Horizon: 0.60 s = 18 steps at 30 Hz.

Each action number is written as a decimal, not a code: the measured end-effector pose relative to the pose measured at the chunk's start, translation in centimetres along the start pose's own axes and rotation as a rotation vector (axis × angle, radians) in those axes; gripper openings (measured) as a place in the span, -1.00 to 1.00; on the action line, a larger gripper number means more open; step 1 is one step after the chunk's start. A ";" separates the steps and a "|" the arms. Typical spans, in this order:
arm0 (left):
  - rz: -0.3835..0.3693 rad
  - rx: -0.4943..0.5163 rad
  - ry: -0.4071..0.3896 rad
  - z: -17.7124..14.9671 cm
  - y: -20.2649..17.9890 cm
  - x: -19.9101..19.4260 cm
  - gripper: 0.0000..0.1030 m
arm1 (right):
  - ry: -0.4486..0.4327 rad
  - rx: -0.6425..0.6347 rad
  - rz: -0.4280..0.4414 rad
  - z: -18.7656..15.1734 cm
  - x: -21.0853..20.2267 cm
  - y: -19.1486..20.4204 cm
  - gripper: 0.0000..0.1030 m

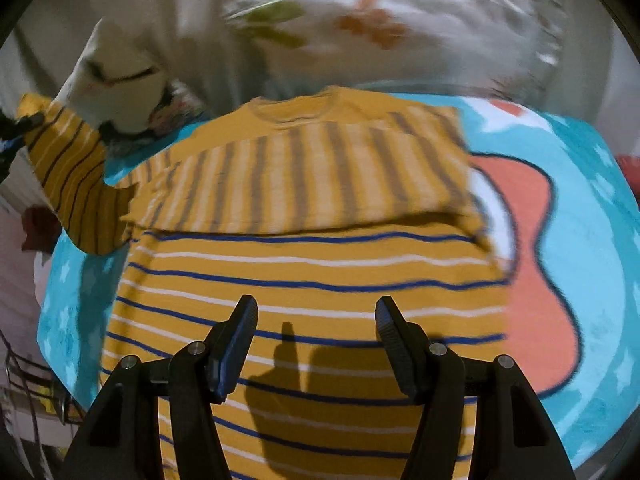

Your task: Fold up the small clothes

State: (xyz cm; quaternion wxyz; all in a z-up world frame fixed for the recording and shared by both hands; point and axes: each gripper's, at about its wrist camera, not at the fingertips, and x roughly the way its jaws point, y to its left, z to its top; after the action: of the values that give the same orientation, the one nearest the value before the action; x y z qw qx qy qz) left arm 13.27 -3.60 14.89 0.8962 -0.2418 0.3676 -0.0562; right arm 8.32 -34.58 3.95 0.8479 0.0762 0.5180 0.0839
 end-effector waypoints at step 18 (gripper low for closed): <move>-0.017 0.106 0.431 -15.4 -14.4 21.3 -0.45 | -0.004 0.204 -0.109 -4.0 -4.5 -18.7 0.28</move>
State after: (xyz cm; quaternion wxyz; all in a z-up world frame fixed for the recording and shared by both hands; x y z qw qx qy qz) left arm 19.20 -28.16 -1.15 0.8079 -0.1797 0.5451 -0.1337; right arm 3.93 -53.68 2.01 0.8401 0.1339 0.5255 -0.0154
